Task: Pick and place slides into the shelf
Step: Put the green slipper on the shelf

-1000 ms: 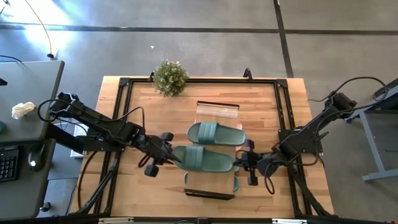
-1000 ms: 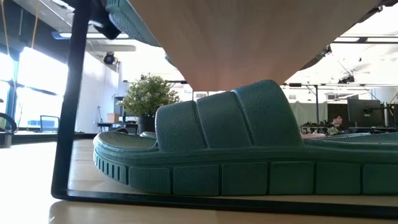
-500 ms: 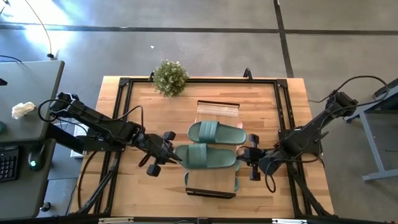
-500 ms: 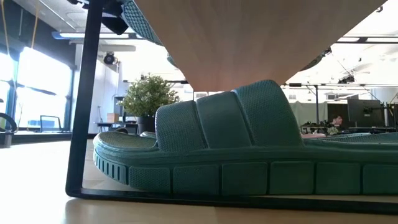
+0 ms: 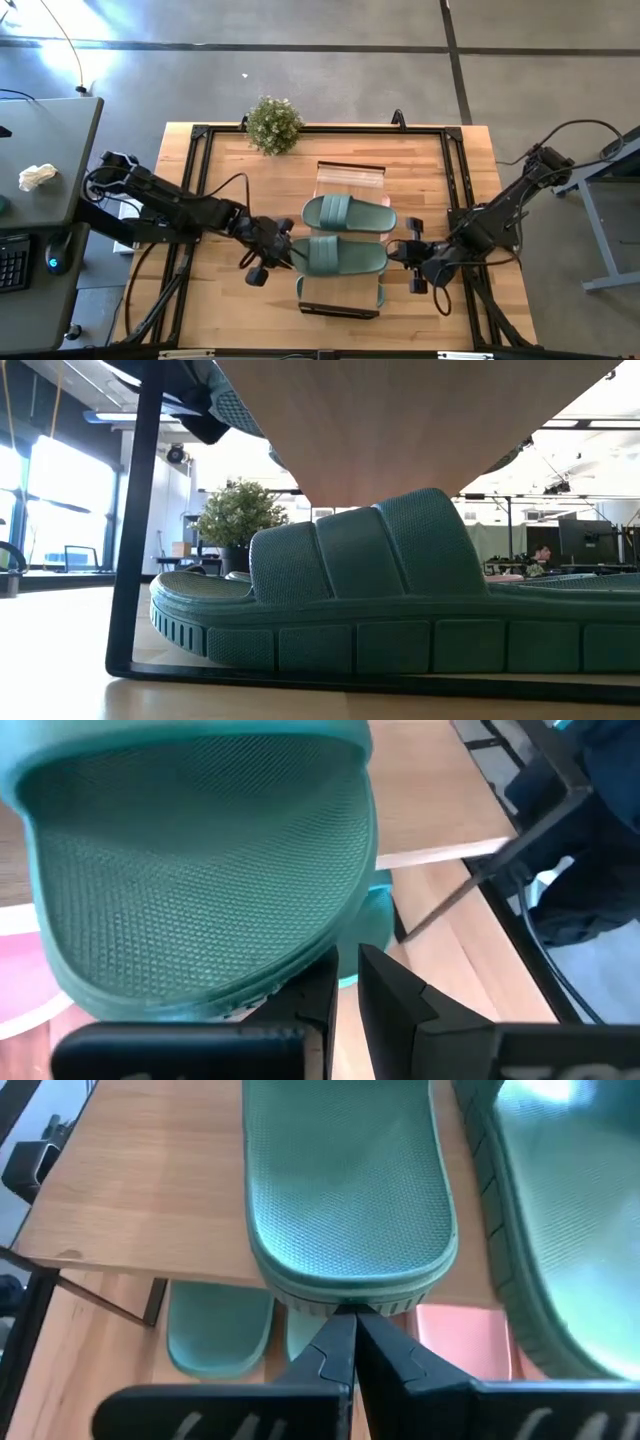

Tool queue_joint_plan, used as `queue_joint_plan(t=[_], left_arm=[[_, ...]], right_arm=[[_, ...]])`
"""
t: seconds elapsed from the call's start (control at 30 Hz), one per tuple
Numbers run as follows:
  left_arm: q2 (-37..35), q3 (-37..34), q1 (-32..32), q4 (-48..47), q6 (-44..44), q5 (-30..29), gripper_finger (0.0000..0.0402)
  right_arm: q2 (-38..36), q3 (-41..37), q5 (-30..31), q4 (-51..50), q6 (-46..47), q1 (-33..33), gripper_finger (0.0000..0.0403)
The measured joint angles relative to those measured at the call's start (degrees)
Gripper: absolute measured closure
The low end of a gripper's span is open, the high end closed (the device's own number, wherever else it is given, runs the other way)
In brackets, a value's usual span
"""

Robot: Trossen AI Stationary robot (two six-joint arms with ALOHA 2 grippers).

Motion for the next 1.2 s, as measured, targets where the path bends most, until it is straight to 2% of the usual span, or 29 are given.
queue_joint_plan(t=[0.27,0.53,0.67,1.2], left_arm=[[0.05,1.34,2.12,0.50,1.24,0.64,0.0369],[0.07,4.90,2.12,-3.26,4.25,-1.93,0.0369],[0.47,4.98,2.25,-4.88,4.10,-3.83,0.0369],[0.45,4.98,3.89,-6.30,2.87,-2.95,0.0369]], right_arm=[[0.00,0.00,2.39,-2.96,3.95,2.45,0.0403],[0.02,0.00,3.07,-6.01,6.42,2.65,0.0403],[0.04,0.00,4.57,-6.93,7.44,2.63,0.0403],[0.04,0.00,5.02,-8.78,9.06,2.63,0.0403]])
